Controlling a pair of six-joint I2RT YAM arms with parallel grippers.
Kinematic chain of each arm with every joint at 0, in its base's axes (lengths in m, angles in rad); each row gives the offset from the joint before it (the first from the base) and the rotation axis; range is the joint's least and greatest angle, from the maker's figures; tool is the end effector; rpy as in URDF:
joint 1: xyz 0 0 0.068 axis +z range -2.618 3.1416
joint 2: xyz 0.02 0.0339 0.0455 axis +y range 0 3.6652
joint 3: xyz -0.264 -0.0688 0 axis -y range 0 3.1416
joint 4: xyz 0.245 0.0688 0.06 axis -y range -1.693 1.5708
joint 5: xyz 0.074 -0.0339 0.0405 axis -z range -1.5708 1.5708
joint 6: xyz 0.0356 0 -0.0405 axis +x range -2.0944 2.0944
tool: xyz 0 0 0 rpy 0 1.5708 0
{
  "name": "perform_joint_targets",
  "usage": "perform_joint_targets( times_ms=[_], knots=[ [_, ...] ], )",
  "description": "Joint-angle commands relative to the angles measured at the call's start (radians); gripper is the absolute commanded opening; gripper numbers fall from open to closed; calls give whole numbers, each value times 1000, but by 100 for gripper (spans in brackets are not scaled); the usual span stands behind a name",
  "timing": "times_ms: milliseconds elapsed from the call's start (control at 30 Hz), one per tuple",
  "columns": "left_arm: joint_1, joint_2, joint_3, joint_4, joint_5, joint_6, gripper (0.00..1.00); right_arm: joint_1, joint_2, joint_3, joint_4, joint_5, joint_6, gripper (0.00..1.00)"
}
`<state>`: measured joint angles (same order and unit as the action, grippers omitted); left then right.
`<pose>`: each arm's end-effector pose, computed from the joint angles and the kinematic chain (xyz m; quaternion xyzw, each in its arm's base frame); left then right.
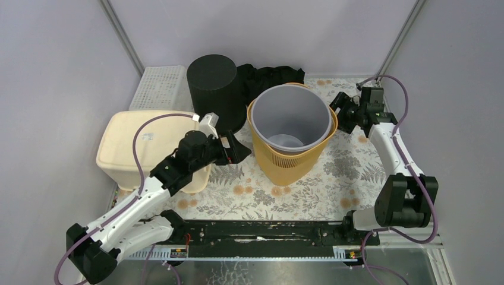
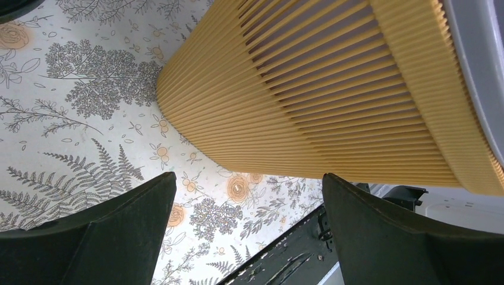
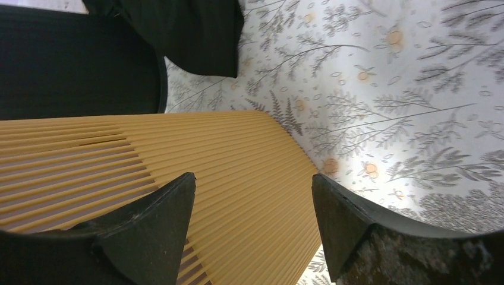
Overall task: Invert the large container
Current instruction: Move the container to the center of the board.
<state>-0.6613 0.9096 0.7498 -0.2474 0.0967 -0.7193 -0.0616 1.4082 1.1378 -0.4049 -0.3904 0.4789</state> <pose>0.1635 -0.1316 0.2988 0.0024 0.8349 -0.3806 0.3975 0.3131 -0.0057 0.2996 0.1552 0.8746 0.2590 0.3793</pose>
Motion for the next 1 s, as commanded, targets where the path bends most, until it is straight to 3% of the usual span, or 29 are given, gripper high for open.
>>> perform_joint_targets(
  times_ms=[0,300,967],
  knots=[
    [-6,-26,26,-26,-24,6,100,50,20,-4,69,-74,34,79],
    [-6,-75,6,-62,-60,2,100,148,82,39,95,-57,58,78],
    [-6,-83,12,-66,-58,4,100,212,134,64,94,-65,53,78]
  ],
)
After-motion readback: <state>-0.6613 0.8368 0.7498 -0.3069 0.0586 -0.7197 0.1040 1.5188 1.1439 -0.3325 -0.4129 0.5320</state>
